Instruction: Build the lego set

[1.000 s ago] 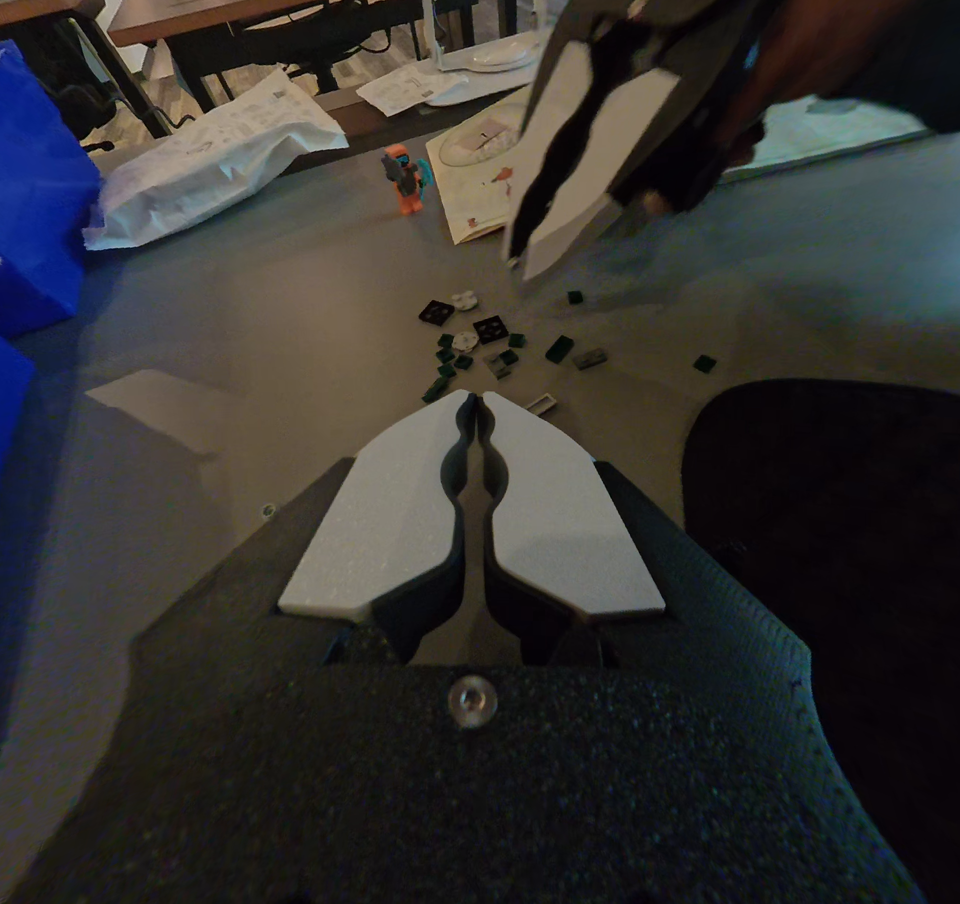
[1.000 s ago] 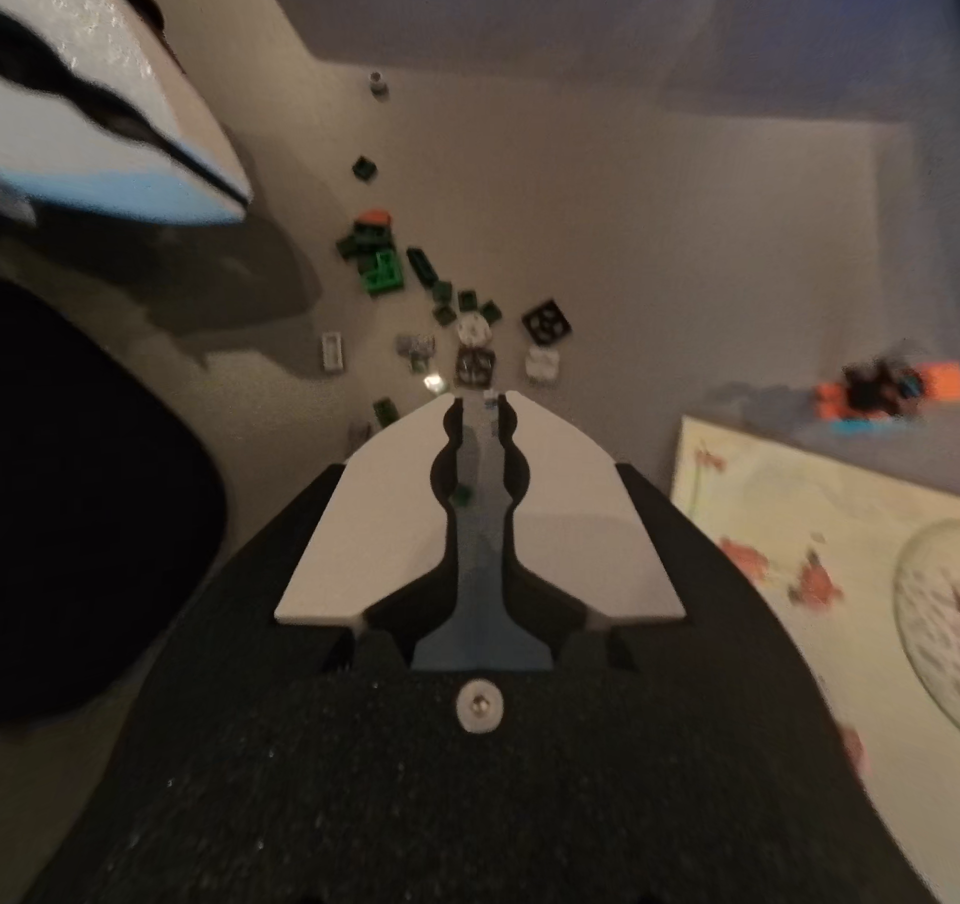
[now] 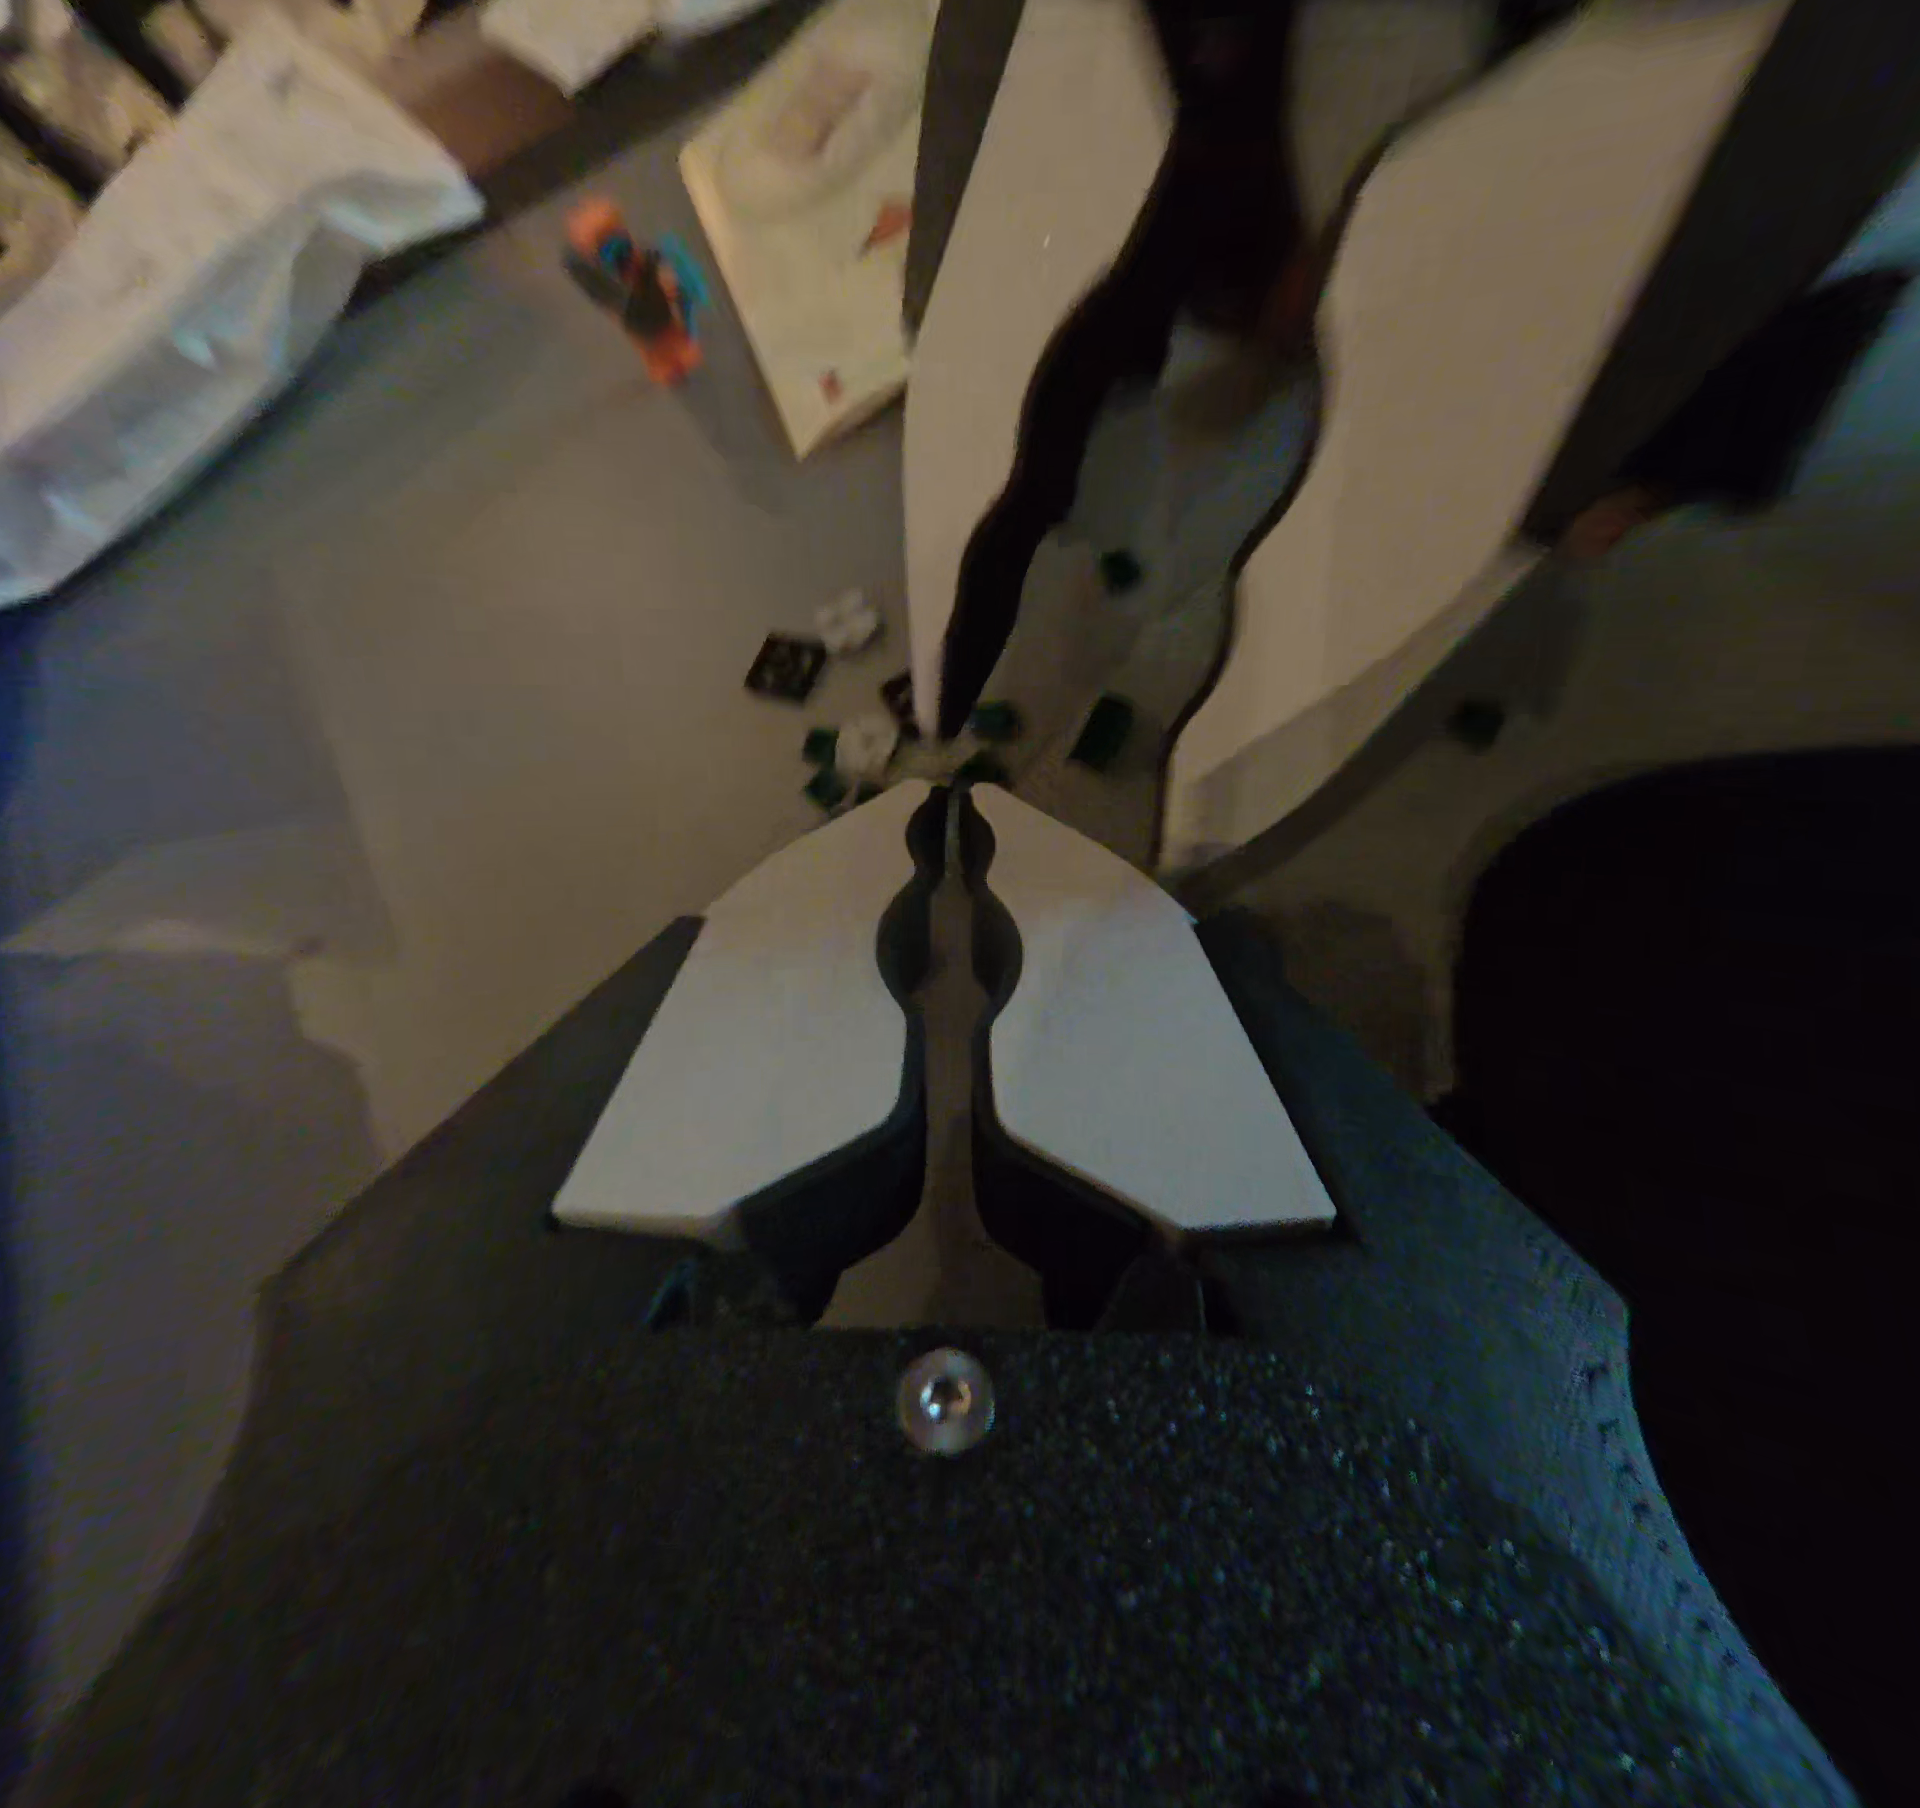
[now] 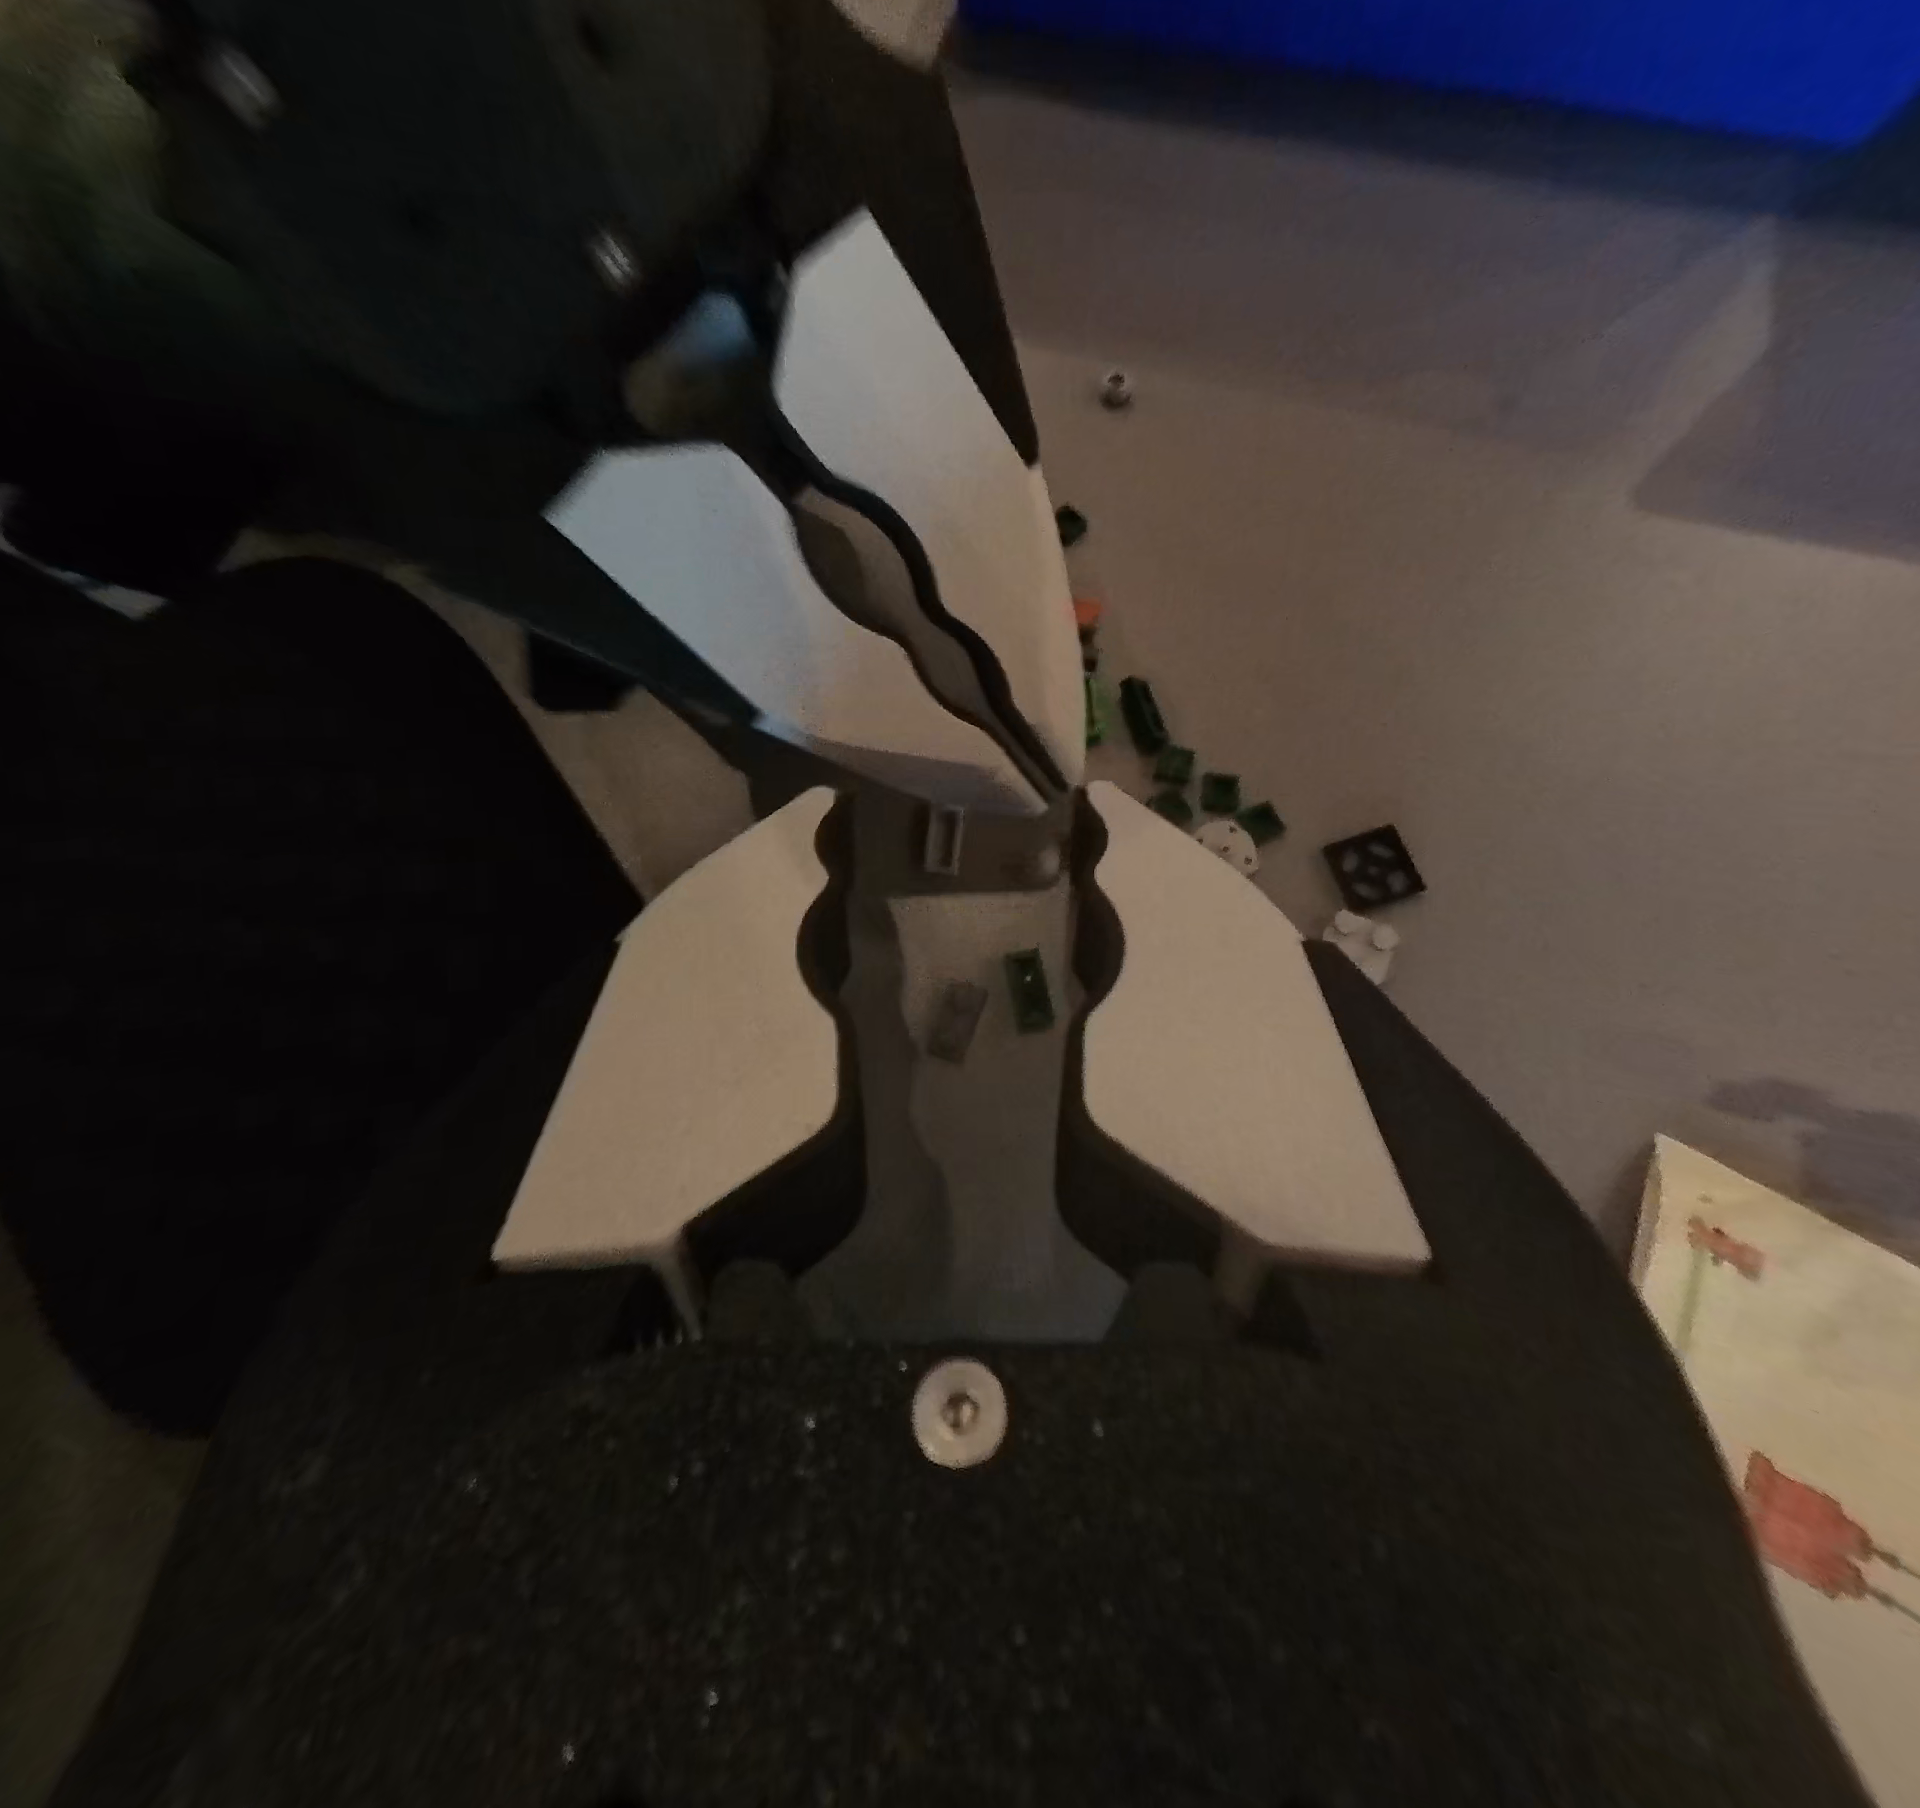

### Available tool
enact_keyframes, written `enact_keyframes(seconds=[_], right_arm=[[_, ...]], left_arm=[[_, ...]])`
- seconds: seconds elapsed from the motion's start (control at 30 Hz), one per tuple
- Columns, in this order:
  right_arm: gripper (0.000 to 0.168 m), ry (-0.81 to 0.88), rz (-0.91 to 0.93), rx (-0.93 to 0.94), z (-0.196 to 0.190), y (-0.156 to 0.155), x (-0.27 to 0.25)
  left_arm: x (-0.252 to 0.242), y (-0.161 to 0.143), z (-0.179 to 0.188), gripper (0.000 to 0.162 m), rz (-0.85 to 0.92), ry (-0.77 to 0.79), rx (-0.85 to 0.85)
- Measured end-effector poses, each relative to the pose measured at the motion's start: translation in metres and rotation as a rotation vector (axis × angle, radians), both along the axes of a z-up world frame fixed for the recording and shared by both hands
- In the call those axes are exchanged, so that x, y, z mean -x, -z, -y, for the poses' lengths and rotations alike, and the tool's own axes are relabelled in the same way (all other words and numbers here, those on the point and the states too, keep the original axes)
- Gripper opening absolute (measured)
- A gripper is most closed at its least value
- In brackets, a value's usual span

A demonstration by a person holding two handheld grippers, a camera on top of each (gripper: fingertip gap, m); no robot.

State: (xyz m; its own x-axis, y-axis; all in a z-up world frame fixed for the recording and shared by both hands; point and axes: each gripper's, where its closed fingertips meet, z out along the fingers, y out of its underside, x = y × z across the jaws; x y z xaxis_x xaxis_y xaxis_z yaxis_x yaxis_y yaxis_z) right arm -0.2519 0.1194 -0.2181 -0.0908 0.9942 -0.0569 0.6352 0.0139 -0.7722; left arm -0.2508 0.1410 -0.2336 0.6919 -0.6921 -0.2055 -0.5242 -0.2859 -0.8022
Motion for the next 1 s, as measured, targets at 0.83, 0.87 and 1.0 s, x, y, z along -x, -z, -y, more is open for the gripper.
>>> enact_keyframes(seconds=[0.83,0.87,1.0], right_arm=[[0.026,0.272,0.027,-0.040,0.010,-0.008,-0.140],[0.026,0.287,0.020,-0.033,0.013,-0.009,-0.148],[0.026,0.343,0.016,-0.024,0.023,-0.007,-0.177]], left_arm=[[-0.056,0.007,-0.008,0.019,-0.008,0.198,0.212],[-0.061,0.012,-0.010,0.020,-0.026,0.199,0.252],[-0.072,0.024,-0.022,0.018,-0.067,0.156,0.299]])
